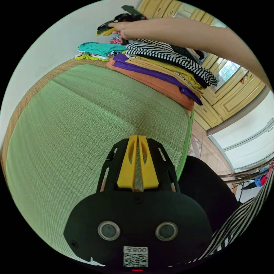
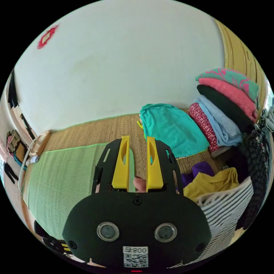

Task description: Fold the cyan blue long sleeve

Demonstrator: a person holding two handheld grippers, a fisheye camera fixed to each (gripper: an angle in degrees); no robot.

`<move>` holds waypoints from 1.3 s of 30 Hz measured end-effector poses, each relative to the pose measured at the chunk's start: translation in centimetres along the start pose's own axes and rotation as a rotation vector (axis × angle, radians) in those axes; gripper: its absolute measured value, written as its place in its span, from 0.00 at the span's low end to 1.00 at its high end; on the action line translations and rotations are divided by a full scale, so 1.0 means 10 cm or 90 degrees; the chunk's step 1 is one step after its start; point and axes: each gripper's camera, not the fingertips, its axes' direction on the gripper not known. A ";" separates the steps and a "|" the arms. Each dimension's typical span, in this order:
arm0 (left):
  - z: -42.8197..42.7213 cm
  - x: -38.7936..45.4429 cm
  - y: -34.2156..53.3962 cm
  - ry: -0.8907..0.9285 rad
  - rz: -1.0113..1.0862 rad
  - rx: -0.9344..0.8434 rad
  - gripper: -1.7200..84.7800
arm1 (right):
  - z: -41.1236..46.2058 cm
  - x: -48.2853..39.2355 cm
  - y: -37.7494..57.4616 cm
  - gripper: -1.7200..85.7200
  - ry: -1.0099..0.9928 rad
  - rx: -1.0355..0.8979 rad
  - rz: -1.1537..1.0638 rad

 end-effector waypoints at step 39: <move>-4.62 -1.34 2.33 0.303 -0.329 0.294 0.05 | -1.27 -1.17 1.21 0.03 -0.462 -0.021 -0.136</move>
